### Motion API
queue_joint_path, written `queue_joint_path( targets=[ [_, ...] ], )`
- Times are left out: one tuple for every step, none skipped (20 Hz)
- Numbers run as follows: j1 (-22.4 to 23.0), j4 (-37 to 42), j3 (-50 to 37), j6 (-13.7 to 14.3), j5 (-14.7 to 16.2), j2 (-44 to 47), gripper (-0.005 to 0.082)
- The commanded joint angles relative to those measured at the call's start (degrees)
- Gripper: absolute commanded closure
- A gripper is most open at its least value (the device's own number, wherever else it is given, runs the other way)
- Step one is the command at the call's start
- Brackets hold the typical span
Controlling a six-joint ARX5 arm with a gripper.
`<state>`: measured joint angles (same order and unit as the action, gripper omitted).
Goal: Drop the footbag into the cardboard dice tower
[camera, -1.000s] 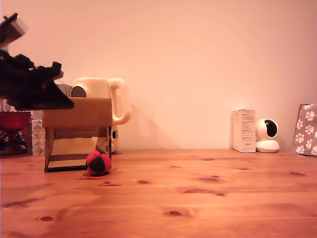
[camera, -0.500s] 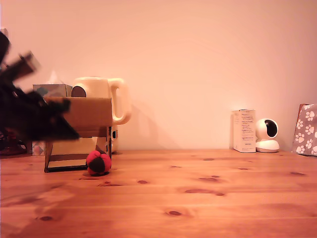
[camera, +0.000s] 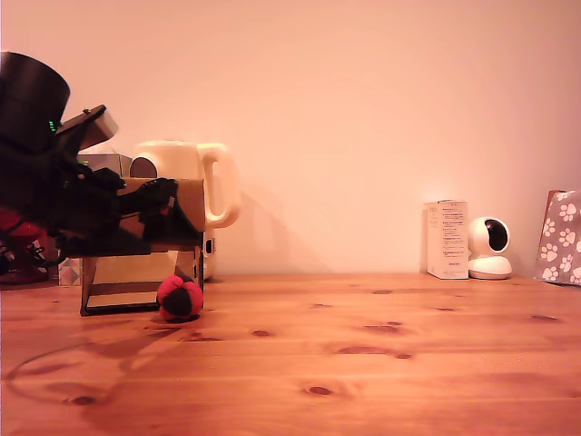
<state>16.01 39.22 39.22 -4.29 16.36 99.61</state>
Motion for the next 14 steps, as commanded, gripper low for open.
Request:
queue_joint_path(
  targets=[
    [0.0,-0.8,1.6,0.3,-0.6,3.1,-0.0020],
    [0.0,-1.7,2.7,0.4,-0.6,4.3,-0.0020],
    [0.0,-2.0,3.7,0.4,-0.6,5.7,-0.0020],
    [0.0,-1.9,4.5,0.4,-0.6,7.0,-0.0020],
    [0.1,-1.9,5.3,0.9,-0.9,8.1,-0.0018],
    [0.2,-1.9,6.1,1.2,-1.4,9.2,-0.0018],
    [0.2,-1.9,6.7,1.4,-1.7,10.1,-0.0018],
    [0.2,-1.9,7.4,1.4,-2.6,11.1,-0.0018],
    [0.2,-2.0,7.9,1.7,-2.8,11.8,-0.0018],
    [0.2,-2.1,8.6,1.7,-2.7,12.7,-0.0018],
    [0.2,-2.4,9.3,1.7,-2.8,13.4,-0.0018],
    [0.2,-2.8,9.9,1.8,-2.8,14.2,-0.0015],
    [0.2,-3.4,10.5,1.7,-2.8,14.8,-0.0013],
    [0.3,-3.9,11.1,1.7,-2.8,15.6,-0.0013]
  ],
)
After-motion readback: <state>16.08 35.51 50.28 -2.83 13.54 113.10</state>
